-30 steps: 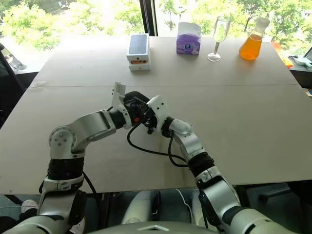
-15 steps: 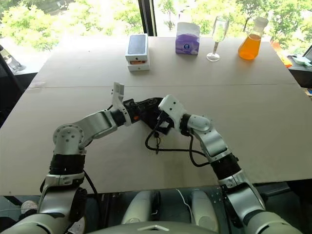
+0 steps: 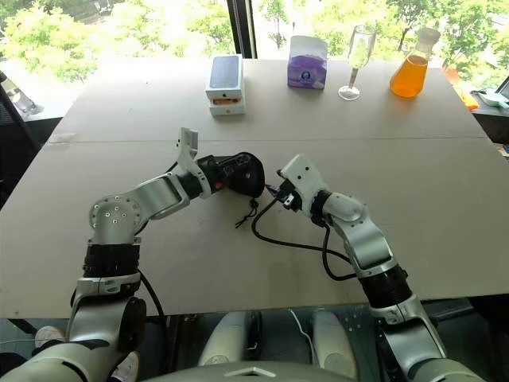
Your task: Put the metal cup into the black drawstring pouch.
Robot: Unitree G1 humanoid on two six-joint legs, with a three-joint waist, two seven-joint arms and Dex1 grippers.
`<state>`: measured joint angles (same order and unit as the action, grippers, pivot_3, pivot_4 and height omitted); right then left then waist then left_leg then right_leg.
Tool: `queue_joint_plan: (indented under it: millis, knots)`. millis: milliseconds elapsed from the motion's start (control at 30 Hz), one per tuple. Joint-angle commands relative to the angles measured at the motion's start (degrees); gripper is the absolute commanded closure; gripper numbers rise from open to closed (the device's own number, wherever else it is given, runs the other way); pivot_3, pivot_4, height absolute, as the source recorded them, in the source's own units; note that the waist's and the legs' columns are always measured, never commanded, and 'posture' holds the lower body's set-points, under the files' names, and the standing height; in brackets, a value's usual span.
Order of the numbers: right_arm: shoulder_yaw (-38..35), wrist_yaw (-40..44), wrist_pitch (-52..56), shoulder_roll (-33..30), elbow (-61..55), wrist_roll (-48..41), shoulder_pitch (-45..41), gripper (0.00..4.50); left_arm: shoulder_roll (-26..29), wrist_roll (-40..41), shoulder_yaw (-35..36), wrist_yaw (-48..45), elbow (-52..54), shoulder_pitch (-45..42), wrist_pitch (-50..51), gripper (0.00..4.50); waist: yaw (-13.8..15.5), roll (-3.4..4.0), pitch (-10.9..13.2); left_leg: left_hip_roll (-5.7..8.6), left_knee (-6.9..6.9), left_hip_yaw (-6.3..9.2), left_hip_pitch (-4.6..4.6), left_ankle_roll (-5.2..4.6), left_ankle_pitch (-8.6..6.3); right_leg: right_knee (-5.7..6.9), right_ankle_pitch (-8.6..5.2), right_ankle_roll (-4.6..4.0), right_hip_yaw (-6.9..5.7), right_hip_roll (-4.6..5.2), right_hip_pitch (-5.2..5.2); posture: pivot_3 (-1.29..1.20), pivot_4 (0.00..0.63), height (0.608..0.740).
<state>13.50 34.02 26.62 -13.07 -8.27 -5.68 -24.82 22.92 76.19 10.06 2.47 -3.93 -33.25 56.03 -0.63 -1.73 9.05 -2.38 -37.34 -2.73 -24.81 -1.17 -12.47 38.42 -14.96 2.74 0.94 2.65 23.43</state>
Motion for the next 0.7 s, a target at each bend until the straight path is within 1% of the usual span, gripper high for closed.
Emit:
queue_joint_plan:
  millis: [33,167,333,433,567,600,667,700]
  knots:
    - [-2.74,1.40,7.73,0.11,-8.19,-6.84,2.29,1.49,-0.08,0.08,3.51,-0.28,0.54,-1.96,0.22,4.50,-0.05,0.00,0.00,-0.01,0.00,0.00,0.01,-0.01,-0.01,0.00,0.00,0.00,0.00,0.00,0.00,0.00,0.150,0.740]
    - [-1.59,1.21,17.15,2.02,-10.36,-12.29,4.68,0.03,-0.60,-1.11,4.35,-0.56,-0.18,-3.02,0.86,4.50,-0.04,0.00,0.00,-0.02,0.01,0.02,0.02,-0.11,-0.06,0.01,0.00,0.00,-0.02,-0.02,0.00,0.00,0.150,0.740]
    - [-1.86,-3.02,19.11,8.08,-3.62,-13.31,2.15,0.03,-1.00,-2.18,4.80,-1.00,-0.67,-3.81,1.78,4.50,-0.16,-0.01,0.00,-0.01,0.00,-0.01,0.02,-0.13,-0.07,0.01,0.00,0.00,0.00,-0.02,0.00,0.00,0.150,0.740]
    - [-2.04,-4.56,18.32,11.28,1.20,-13.33,0.21,0.03,-1.14,-2.41,5.20,-1.04,-0.61,-4.06,2.24,4.50,-0.14,-0.01,0.00,-0.01,0.00,0.01,0.02,-0.13,-0.07,0.01,0.00,0.00,-0.01,-0.03,0.00,0.00,0.150,0.740]
    - [-0.06,-4.94,14.92,13.72,9.55,-11.28,-1.90,0.03,-1.75,-2.47,5.92,-0.70,-0.26,-4.43,2.61,4.50,-0.17,-0.01,-0.01,0.00,0.00,0.00,0.01,-0.12,-0.07,0.00,0.00,0.00,0.00,-0.03,0.00,0.00,0.150,0.740]
    - [0.17,-4.99,13.88,13.90,10.51,-10.88,-2.18,0.27,-1.94,-2.38,6.10,-0.51,0.06,-4.49,2.73,4.50,-0.22,-0.03,-0.02,0.00,0.00,0.00,0.03,-0.13,-0.08,0.00,0.00,0.00,0.00,-0.03,-0.01,0.00,0.150,0.740]
    - [-0.67,-6.42,11.99,14.59,11.97,-10.09,-2.75,0.92,-2.11,-2.20,6.78,-0.41,0.58,-4.65,2.92,4.50,-0.25,-0.03,-0.02,-0.01,0.00,0.01,0.04,-0.14,-0.08,0.02,0.00,0.00,0.00,-0.03,-0.01,0.00,0.150,0.740]
    - [-1.14,-6.91,11.08,14.69,12.44,-9.79,-2.93,1.42,-2.11,-2.06,7.10,-0.39,0.75,-4.66,2.99,4.50,-0.31,-0.03,-0.02,-0.01,0.00,0.01,0.04,-0.13,-0.08,0.02,0.00,0.00,0.00,-0.03,-0.01,0.00,0.150,0.740]
